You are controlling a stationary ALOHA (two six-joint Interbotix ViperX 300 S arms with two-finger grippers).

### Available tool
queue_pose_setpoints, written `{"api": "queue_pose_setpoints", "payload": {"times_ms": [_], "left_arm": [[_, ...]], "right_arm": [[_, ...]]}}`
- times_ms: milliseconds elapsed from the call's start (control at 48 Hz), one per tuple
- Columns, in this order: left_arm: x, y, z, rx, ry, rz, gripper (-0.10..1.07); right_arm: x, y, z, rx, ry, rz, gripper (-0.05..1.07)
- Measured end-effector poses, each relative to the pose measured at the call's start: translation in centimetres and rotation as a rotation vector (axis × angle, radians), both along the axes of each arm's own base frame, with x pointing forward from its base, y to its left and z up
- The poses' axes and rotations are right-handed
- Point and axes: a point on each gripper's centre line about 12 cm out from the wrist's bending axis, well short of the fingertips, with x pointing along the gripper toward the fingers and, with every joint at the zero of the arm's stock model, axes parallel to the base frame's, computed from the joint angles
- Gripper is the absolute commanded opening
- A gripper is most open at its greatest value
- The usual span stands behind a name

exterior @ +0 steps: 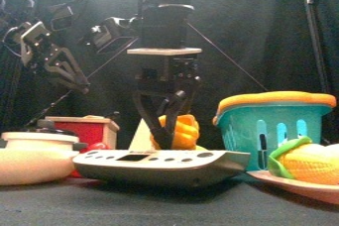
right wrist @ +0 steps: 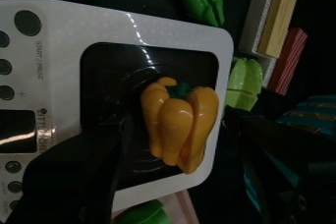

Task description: Place squash on stove

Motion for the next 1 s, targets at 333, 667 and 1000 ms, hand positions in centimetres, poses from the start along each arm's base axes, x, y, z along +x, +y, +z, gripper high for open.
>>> {"api": "queue_pose_setpoints", "payload": {"times_ms": [333,667,1000], "left_arm": [[0.0,0.0,0.0,0.0,0.002,0.0,0.74],[0.0,0.0,0.0,0.001,0.0,0.001,0.74],[0.0,0.0,0.0,0.001,0.0,-0.002,0.74]], "right_arm": [[0.7,0.3,1.1,0.016,-0.035,-0.003,1.02],[1.7,0.6,3.0,0.039,-0.096,-0.003,1.02],[0.7,-0.1,4.4,0.017,-0.091,-0.016,1.02]]}}
